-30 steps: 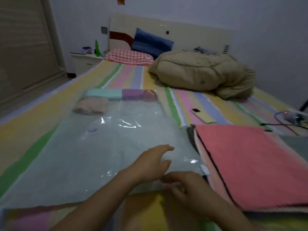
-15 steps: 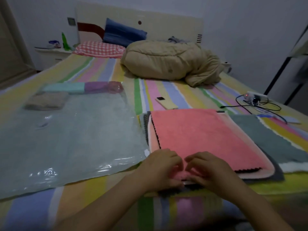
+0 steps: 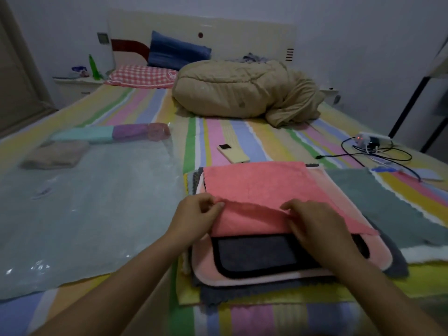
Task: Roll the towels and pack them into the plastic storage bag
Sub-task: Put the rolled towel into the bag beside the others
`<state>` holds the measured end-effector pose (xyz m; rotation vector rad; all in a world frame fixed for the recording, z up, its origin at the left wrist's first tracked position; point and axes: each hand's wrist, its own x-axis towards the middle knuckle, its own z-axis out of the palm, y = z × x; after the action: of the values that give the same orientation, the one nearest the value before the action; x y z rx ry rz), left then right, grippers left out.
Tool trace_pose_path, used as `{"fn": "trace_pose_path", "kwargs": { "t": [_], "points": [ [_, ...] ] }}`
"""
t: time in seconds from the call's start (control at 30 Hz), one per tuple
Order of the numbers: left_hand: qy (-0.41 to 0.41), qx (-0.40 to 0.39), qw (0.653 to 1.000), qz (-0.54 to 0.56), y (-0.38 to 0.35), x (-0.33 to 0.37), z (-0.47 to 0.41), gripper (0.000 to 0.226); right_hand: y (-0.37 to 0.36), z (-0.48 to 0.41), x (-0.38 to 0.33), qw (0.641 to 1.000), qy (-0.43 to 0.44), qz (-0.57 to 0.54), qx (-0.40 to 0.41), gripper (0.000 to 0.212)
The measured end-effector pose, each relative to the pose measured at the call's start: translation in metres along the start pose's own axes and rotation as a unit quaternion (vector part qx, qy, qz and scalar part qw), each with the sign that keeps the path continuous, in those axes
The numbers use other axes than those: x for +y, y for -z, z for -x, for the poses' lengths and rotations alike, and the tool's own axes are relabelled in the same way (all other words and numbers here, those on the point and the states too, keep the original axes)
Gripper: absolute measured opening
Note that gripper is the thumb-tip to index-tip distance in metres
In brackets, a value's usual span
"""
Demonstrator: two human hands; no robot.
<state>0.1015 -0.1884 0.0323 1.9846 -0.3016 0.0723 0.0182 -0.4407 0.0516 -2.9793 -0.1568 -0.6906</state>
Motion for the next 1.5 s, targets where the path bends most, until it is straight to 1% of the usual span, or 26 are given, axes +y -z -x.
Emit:
{"fn": "trace_pose_path", "kwargs": {
  "t": [0.13,0.23,0.27,0.33,0.4,0.47,0.57,0.63,0.7,0.8,0.87,0.93,0.97,1.0,1.03,1.07,1.1,1.13,1.17,1.2,1.23,1.3,1.33,1.4,1.47,1.5],
  "points": [
    [0.046,0.071,0.995,-0.052,-0.006,0.004,-0.039,0.023,0.006,-0.041,0.053,0.994,-0.112,0.008,-0.015,0.025],
    [0.045,0.12,0.986,-0.109,-0.011,0.005,-0.069,0.025,-0.005,-0.07,0.087,0.985,-0.167,0.018,-0.027,0.024],
    [0.049,0.131,0.983,-0.117,-0.013,0.002,-0.078,0.025,-0.011,-0.079,0.096,0.983,-0.183,0.005,-0.03,0.024],
    [0.059,0.146,0.979,-0.128,-0.016,-0.004,-0.096,0.022,-0.02,-0.099,0.108,0.971,-0.224,-0.074,-0.024,0.021],
    [0.058,0.163,0.975,-0.137,-0.019,-0.011,-0.112,0.026,-0.03,-0.116,0.116,0.951,-0.264,-0.162,-0.006,0.019],
    [0.053,0.176,0.972,-0.149,-0.021,-0.016,-0.126,0.031,-0.042,-0.13,0.122,0.932,-0.289,-0.216,0.014,0.02],
    [0.055,0.178,0.968,-0.17,-0.023,-0.022,-0.141,0.032,-0.06,-0.143,0.129,0.921,-0.304,-0.244,0.023,0.021],
    [0.057,0.176,0.965,-0.184,-0.024,-0.028,-0.148,0.03,-0.069,-0.15,0.13,0.925,-0.297,-0.238,0.022,0.022],
    [0.066,0.171,0.964,-0.194,-0.025,-0.033,-0.152,0.029,-0.075,-0.155,0.127,0.933,-0.295,-0.204,0.019,0.023],
    [0.078,0.174,0.962,-0.193,-0.027,-0.037,-0.153,0.022,-0.077,-0.157,0.12,0.936,-0.305,-0.173,0.016,0.016],
    [0.077,0.175,0.961,-0.198,-0.028,-0.033,-0.148,0.024,-0.072,-0.148,0.11,0.945,-0.295,-0.129,0.045,0.025],
    [0.042,0.189,0.949,-0.25,-0.028,-0.024,-0.139,0.037,-0.055,-0.131,0.093,0.948,-0.298,-0.078,0.079,0.034],
    [0.006,0.201,0.938,-0.283,-0.028,-0.02,-0.135,0.041,-0.045,-0.121,0.085,0.947,-0.307,-0.065,0.072,0.036],
    [-0.044,0.207,0.928,-0.307,-0.029,-0.015,-0.129,0.042,-0.035,-0.108,0.076,0.944,-0.318,-0.072,0.039,0.038],
    [-0.1,0.201,0.921,-0.32,-0.031,-0.01,-0.124,0.043,-0.027,-0.095,0.067,0.936,-0.334,-0.112,-0.012,0.04],
    [-0.15,0.182,0.916,-0.324,-0.036,-0.004,-0.118,0.044,-0.021,-0.084,0.058,0.91,-0.357,-0.196,-0.078,0.044],
    [-0.191,0.155,0.912,-0.327,-0.042,0.0,-0.113,0.044,-0.015,-0.073,0.049,0.858,-0.384,-0.312,-0.136,0.051],
    [-0.222,0.118,0.909,-0.331,-0.05,0.004,-0.107,0.045,-0.009,-0.065,0.041,0.793,-0.404,-0.421,-0.175,0.058],
    [-0.238,0.071,0.909,-0.336,-0.058,0.007,-0.101,0.047,-0.005,-0.057,0.035,0.73,-0.42,-0.51,-0.178,0.065],
    [-0.236,0.018,0.907,-0.348,-0.066,0.01,-0.094,0.052,-0.004,-0.052,0.032,0.67,-0.431,-0.585,-0.152,0.07],
    [-0.222,-0.035,0.902,-0.367,-0.073,0.009,-0.09,0.06,-0.007,-0.05,0.031,0.619,-0.438,-0.644,-0.103,0.072],
    [-0.18,-0.11,0.884,-0.417,-0.082,0.003,-0.085,0.074,-0.014,-0.05,0.03,0.53,-0.444,-0.722,-0.004,0.072],
    [-0.165,-0.127,0.876,-0.435,-0.085,-0.002,-0.084,0.078,-0.018,-0.052,0.029,0.5,-0.449,-0.74,0.032,0.071],
    [-0.151,-0.135,0.872,-0.445,-0.088,-0.008,-0.084,0.077,-0.027,-0.061,0.026,0.476,-0.46,-0.744,0.088,0.063],
    [-0.147,-0.138,0.887,-0.415,-0.086,-0.005,-0.085,0.065,-0.035,-0.073,0.022,0.477,-0.466,-0.734,0.129,0.057],
    [-0.144,-0.135,0.907,-0.373,-0.084,-0.002,-0.084,0.058,-0.038,-0.079,0.02,0.505,-0.471,-0.709,0.14,0.055]
  ]
}}
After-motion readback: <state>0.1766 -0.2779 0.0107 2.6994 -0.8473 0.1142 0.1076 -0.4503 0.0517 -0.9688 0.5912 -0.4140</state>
